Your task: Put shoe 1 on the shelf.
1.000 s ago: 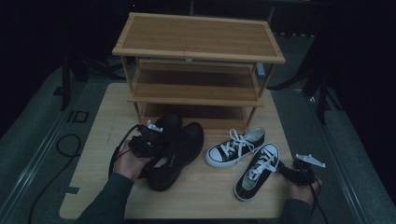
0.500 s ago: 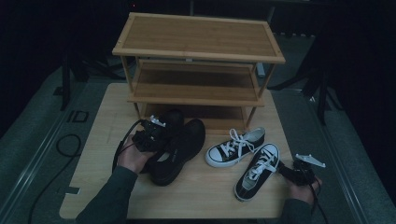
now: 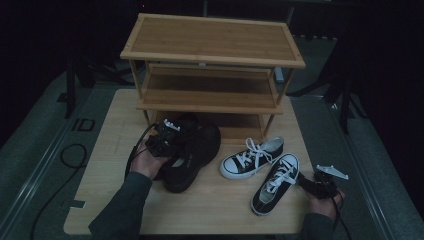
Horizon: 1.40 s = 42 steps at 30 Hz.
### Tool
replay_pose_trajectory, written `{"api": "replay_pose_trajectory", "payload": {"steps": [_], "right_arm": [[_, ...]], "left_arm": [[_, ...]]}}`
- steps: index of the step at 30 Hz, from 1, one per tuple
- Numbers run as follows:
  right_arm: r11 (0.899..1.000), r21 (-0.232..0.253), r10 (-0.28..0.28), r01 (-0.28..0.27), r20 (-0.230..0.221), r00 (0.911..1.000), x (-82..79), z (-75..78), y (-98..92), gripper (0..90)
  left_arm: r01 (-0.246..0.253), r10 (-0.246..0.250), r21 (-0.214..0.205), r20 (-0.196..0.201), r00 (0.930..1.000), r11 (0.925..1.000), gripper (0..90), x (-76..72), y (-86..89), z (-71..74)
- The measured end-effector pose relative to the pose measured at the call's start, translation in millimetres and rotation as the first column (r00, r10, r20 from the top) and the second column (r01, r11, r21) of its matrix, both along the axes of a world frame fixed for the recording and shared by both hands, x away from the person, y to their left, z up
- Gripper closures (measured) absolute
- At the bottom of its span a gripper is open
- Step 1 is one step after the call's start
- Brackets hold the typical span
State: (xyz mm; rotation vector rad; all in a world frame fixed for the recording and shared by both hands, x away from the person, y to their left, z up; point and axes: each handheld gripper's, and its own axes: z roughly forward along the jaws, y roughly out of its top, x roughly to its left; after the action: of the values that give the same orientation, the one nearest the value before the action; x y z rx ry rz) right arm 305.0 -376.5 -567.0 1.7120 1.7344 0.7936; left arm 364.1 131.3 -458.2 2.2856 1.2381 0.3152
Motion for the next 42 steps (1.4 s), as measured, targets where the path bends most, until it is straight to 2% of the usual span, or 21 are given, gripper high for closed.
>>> {"api": "replay_pose_trajectory", "payload": {"steps": [5, 28, 36, 42], "right_arm": [[1.000, 0.000, 0.001, -0.001, 0.000, 1.0000, 0.0, 0.0, -0.1, 31.3], [1.000, 0.001, 0.002, -0.002, -0.001, 1.0000, 0.2, 0.1, -0.2, 31.3], [1.000, 0.001, 0.003, -0.003, 0.000, 1.0000, 0.4, 0.0, -0.4, 31.3], [1.000, 0.001, 0.004, -0.004, 0.000, 1.0000, 0.6, 0.0, -0.5, 31.3]], "left_arm": [[0.007, -0.007, -0.001, 0.007, 1.0000, 1.0000, 84.4, 5.9, -0.8, -1.9], [-0.062, 0.063, -0.006, 0.030, 0.9976, 0.9980, 84.4, 38.5, -14.0, 0.0], [-0.101, 0.100, 0.021, 0.042, 0.9941, 0.9947, 84.3, 51.8, -21.9, -2.0], [-0.140, 0.137, 0.047, 0.062, 0.9886, 0.9890, 84.2, 58.9, -25.0, -3.7]]}}
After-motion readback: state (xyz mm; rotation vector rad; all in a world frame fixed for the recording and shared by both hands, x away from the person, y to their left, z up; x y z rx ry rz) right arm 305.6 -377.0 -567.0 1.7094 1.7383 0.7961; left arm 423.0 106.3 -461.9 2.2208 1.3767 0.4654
